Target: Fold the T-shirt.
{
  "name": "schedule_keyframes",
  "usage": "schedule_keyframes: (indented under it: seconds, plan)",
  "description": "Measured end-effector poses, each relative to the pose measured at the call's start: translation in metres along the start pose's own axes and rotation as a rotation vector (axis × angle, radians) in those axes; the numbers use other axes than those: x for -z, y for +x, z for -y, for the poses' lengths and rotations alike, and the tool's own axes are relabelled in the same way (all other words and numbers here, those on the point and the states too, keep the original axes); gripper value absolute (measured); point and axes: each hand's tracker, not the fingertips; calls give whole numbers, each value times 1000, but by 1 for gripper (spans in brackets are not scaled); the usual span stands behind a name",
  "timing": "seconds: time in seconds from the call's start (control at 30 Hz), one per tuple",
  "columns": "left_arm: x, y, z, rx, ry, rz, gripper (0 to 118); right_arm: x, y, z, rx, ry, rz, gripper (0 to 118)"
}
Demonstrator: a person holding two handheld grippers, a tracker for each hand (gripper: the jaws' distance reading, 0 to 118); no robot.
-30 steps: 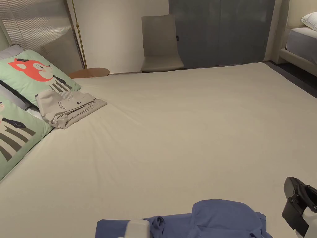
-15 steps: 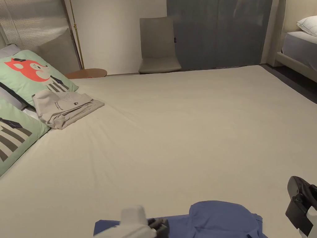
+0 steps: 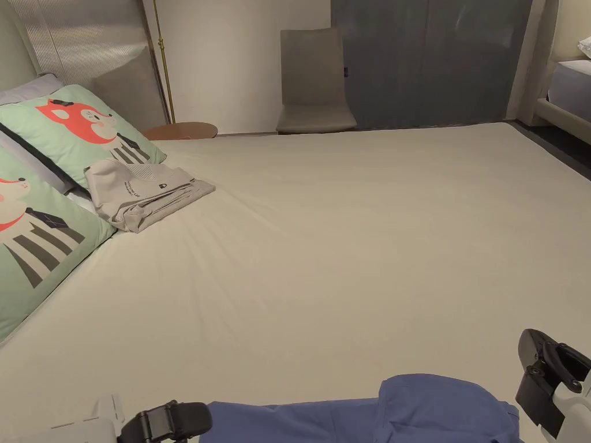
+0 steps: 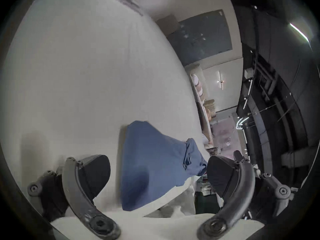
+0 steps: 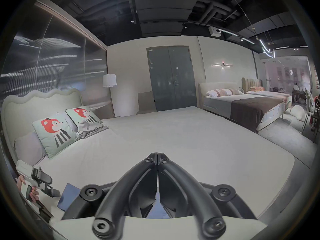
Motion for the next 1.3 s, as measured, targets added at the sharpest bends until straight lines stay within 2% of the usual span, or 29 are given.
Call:
schedule_keyframes:
  seconds: [0.1,0.17,0.2,0.23,0.27,0.33,0.37,0.47,0.6,0.83,0.93,1.13,1.3]
  plan:
    - [23,-13,1,-13,-41,-28,109,-1,-6,-2,-14,-1,-10,1]
    - [27,-7,4,45,-30,34,108,-3,-8,-5,-26,5,-11,1]
    - [30,-6,2,38,-43,50,106,-3,-9,-7,-30,8,-9,1]
    - [32,-3,6,18,-84,71,98,-4,-9,-8,-32,11,-7,1]
    - [37,-2,8,19,-89,46,83,-4,-9,-9,-31,12,-6,1]
    - [45,1,13,112,-101,-85,25,-3,-10,-10,-31,13,-3,1]
    - [47,-11,8,131,-101,-137,11,-3,-11,-10,-31,13,-3,1]
    - [32,-15,3,48,-71,-24,10,-4,-13,-10,-35,12,-7,1]
    - [-10,-10,2,69,-12,11,9,-4,-14,-12,-44,16,-11,1]
    - [-92,-24,-11,52,141,-224,9,-5,-15,-10,-18,21,-31,1]
    - [-100,5,-2,96,149,-211,9,-4,-16,-7,-8,14,-45,1]
    - [-42,97,13,272,92,-27,9,-5,-16,-5,4,14,-71,1]
    - [61,129,22,347,-33,-64,9,-16,0,-7,18,35,-57,1]
